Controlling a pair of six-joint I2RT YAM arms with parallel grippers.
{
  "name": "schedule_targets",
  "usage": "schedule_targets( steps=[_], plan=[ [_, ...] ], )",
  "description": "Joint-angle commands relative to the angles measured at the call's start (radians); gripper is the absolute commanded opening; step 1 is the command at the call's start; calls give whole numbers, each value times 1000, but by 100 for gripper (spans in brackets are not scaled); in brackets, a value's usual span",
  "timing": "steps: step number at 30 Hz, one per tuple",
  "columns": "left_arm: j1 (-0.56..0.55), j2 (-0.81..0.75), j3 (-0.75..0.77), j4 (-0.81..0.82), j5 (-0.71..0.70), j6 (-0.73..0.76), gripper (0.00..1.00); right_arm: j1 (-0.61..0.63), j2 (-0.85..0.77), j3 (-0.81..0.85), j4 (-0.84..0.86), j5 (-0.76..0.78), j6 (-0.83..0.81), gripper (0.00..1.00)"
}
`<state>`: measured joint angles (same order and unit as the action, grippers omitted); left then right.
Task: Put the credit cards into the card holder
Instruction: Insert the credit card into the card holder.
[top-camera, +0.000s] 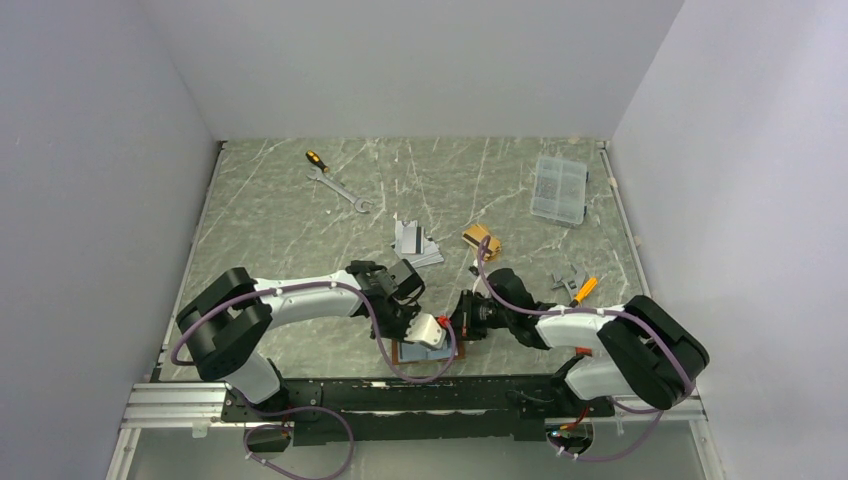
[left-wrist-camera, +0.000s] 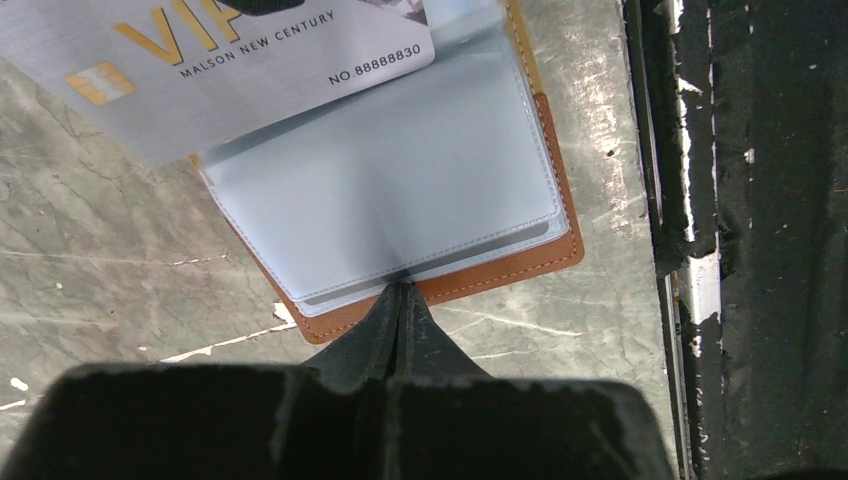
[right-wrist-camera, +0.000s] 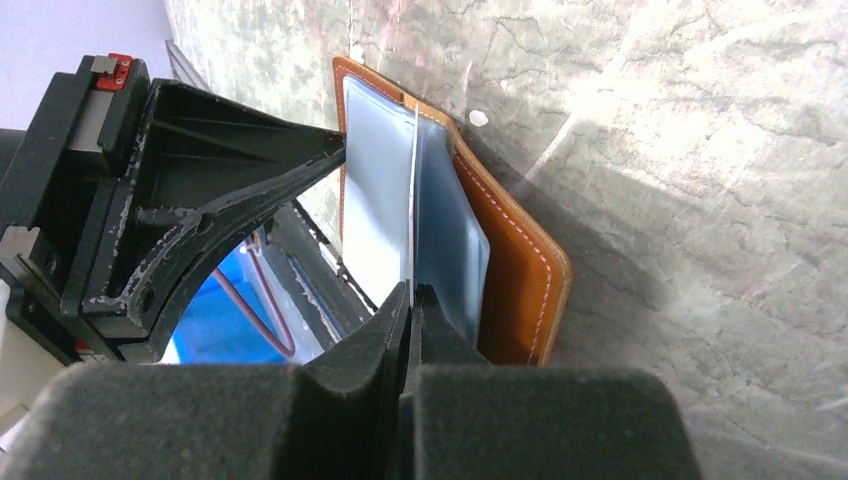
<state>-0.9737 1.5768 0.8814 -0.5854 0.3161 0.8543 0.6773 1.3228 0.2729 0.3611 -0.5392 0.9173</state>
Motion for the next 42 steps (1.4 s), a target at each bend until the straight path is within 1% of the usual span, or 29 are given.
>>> schedule_targets(
  steps=[1, 10, 18, 27, 37, 42],
  plan=[
    [-23, 46, -12, -62, -6, -14, 0, 4, 13, -29, 154, 14, 42, 0],
    [-39, 60, -18, -53, -35, -27, 0, 3, 16, -65, 240, 2, 86, 0],
    [-43, 63, -24, -38, -73, -51, 0, 5, -13, -94, 264, 13, 112, 0],
    [-43, 66, -36, -23, -88, -71, 0, 23, 42, -107, 361, 1, 150, 0],
    [-43, 66, -41, -17, -102, -89, 0, 34, 22, -132, 397, 17, 180, 0],
    [-46, 72, -45, -11, -105, -96, 0, 63, 35, -128, 401, 32, 192, 0]
  ],
)
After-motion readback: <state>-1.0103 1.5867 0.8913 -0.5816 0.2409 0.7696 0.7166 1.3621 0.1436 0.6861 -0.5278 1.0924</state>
